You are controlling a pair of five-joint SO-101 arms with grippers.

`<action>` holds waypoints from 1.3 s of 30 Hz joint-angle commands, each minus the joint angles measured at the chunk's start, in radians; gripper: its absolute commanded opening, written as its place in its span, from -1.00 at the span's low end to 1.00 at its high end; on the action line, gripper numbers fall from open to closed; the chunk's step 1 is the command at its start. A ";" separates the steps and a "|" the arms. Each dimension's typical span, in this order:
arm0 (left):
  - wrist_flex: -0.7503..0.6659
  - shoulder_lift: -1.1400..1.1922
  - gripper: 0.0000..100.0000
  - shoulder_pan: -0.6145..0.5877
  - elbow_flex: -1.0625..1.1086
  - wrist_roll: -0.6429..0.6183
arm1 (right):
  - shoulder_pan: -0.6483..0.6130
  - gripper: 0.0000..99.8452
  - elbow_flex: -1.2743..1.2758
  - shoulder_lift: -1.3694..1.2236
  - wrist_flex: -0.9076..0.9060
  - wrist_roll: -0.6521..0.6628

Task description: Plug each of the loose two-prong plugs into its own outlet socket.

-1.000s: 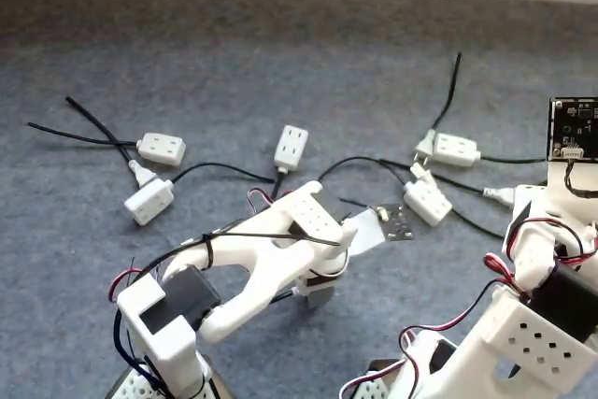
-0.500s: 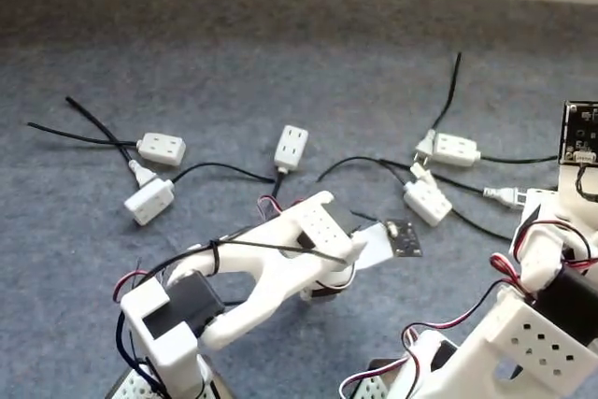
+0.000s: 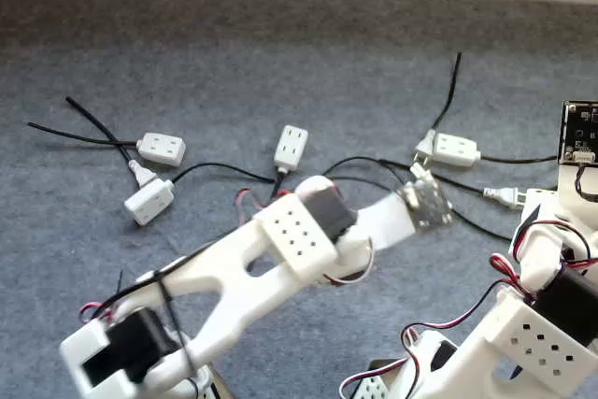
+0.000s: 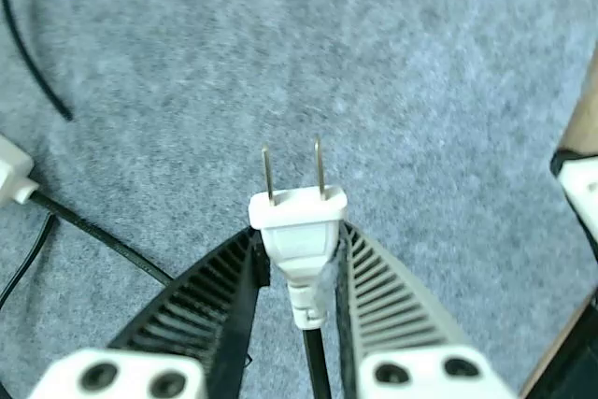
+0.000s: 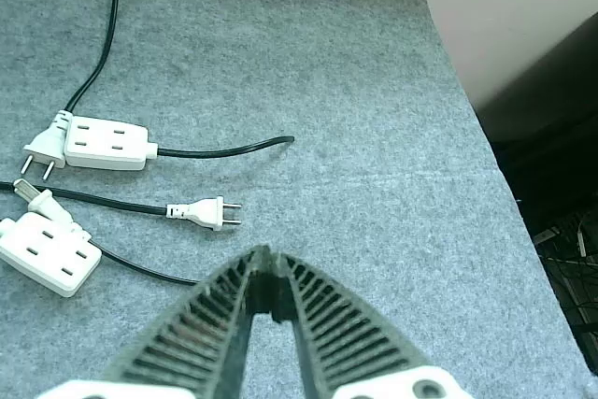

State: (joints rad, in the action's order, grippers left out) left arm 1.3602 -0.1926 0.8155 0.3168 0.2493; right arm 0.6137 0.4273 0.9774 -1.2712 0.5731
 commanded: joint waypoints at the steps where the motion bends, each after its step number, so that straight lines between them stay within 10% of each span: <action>1: -0.173 -0.154 -0.94 -0.019 0.127 -0.054 | 0.007 -0.98 -0.007 0.013 0.002 0.012; 18: -1.206 -0.762 -0.94 -0.093 1.013 -0.057 | -0.090 -0.98 -0.005 0.013 0.002 0.006; 30: -1.677 -0.779 -0.98 -0.142 1.218 -0.183 | -0.412 -0.98 0.226 0.357 0.001 0.011; 39: -1.722 -0.776 -0.98 -0.134 1.239 -0.238 | -0.687 -0.99 0.559 0.776 0.097 0.008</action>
State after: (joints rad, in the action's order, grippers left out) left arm -0.3307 -0.9475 0.6590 1.5612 0.0192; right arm -0.0169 0.9137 1.7016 -1.2267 0.5731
